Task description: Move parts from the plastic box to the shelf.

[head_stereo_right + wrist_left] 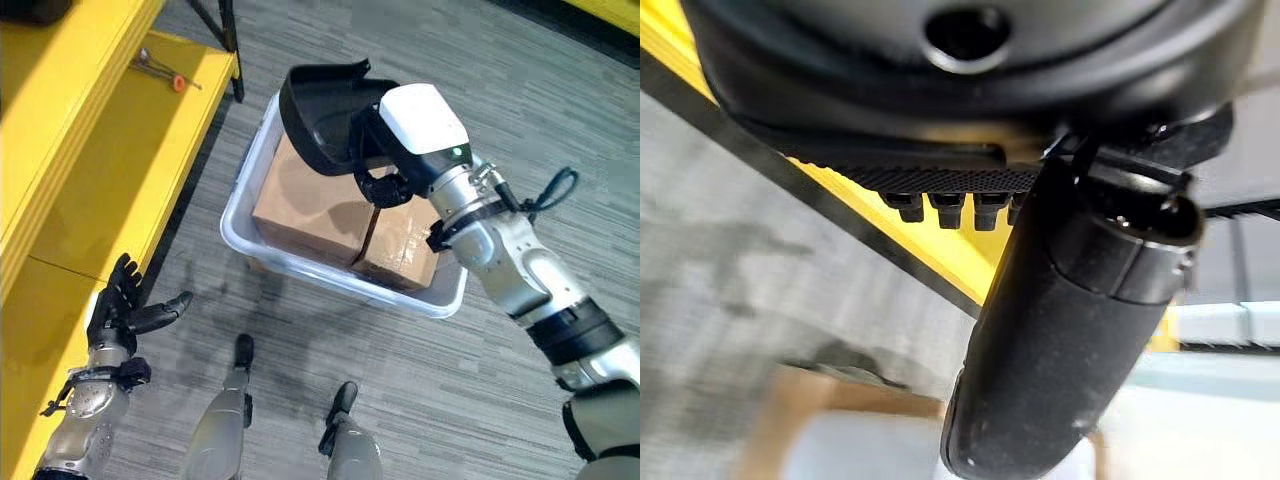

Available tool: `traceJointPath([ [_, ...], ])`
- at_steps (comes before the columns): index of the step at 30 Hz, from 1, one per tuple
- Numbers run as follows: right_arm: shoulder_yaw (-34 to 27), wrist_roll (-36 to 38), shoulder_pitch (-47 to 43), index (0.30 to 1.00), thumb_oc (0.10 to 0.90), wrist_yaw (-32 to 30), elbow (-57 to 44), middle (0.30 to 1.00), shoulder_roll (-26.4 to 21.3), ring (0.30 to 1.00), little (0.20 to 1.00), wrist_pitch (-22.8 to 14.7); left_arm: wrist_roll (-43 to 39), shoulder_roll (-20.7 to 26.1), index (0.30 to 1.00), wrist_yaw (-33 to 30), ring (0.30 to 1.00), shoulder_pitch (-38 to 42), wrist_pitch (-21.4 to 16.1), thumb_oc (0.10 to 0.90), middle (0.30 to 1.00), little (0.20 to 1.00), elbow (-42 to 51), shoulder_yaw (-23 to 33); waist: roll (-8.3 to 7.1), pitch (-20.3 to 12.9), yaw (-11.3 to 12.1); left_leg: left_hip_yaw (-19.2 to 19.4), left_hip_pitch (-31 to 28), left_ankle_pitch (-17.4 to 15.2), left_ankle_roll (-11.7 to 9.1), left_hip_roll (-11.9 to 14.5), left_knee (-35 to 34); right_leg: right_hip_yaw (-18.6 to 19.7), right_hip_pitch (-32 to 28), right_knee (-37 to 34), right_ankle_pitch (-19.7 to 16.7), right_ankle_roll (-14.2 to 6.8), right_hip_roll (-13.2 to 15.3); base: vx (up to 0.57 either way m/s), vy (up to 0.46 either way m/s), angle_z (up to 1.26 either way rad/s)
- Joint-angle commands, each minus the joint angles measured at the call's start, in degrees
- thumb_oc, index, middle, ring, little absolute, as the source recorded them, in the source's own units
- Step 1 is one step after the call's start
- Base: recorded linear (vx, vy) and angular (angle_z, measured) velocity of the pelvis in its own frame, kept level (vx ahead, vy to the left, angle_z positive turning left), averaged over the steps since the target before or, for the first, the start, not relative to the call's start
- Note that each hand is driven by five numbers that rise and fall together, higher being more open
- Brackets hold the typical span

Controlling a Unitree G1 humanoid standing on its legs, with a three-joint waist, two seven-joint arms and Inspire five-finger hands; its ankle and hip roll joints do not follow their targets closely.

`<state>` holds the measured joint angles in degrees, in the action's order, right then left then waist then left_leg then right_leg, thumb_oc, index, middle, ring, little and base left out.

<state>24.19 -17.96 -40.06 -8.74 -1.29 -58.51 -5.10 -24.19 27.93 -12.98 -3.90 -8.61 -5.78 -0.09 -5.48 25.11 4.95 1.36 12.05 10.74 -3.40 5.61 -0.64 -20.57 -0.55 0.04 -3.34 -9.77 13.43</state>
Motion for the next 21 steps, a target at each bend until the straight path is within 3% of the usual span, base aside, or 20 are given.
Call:
traceJointPath([
  [1, 0.04, 0.33, -7.77, 0.3, 0.4, -1.53, 4.1, 0.3, 1.54, 0.3, 0.3, -3.7, 8.02, 2.51, 1.0, 0.43, 1.0, 1.99, -5.19, 0.9, 1.0, 1.0, 1.9, -3.17, -2.81, -10.48, -0.23, 0.39, -1.86, -2.45, -1.72, 3.18, -1.17, 4.23, 5.0, -0.42, -4.35, -2.01, -0.14, 0.05, -0.002, -0.12],
  [5, 0.59, 3.73, -5.32, 0.3, 0.4, 1.77, 0.89, 0.3, 2.3, 0.3, 0.3, -6.48, 24.76, 7.52, 1.0, -3.69, 1.0, 6.3, -7.51, 0.9, 1.0, 1.0, 4.65, -4.44, -3.25, -15.34, -1.94, 2.14, -6.16, -2.61, -2.19, 3.88, -3.65, 5.94, 2.65, -1.71, -4.38, -2.43, -0.66, 0.06, 0.015, -0.11],
  [7, 0.99, 4.5, -5.32, 0.3, 0.4, 2.33, 0.61, 0.3, 2.48, 0.3, 0.3, -6.82, 27.7, 8.68, 1.0, -4.72, 1.0, 7.08, -7.61, 0.9, 1.0, 1.0, 5.27, -4.78, -3.25, -16.13, -2.22, 2.49, -6.74, -2.82, -2.24, 4.01, -3.72, 6.19, 2.36, -1.84, -4.36, -2.49, -0.7, 0.06, 0.009, -0.23],
  [8, 2.16, 5.66, -5.45, 0.3, 0.4, 3.28, 0.19, 0.3, 2.96, 0.3, 0.3, -7.43, 33.63, 11.4, 1.0, -7.18, 1.0, 9.58, -7.93, 0.9, 1.0, 1.0, 6.66, -4.98, -3.22, -17.83, -2.87, 2.98, -7.81, -3.21, -2.35, 4.28, -3.8, 6.85, 1.81, -2.0, -4.23, -2.59, -0.86, 0.05, 0.003, -0.28],
  [21, 5.77, 10.94, -6.6, 0.3, 0.4, 5.51, -2.76, 0.3, 5.0, 0.3, 0.3, -9.23, 58.42, 21.6, 1.0, -15.65, 1.0, 17.29, -6.1, 0.9, 1.0, 1.0, 9.42, -7.9, -2.4, -23.14, -5.28, 5.51, -13.01, -5.33, -2.65, 5.56, -3.87, 10.14, -0.81, -1.88, -2.7, -2.41, -1.4, 0.05, 0.001, -0.14],
])
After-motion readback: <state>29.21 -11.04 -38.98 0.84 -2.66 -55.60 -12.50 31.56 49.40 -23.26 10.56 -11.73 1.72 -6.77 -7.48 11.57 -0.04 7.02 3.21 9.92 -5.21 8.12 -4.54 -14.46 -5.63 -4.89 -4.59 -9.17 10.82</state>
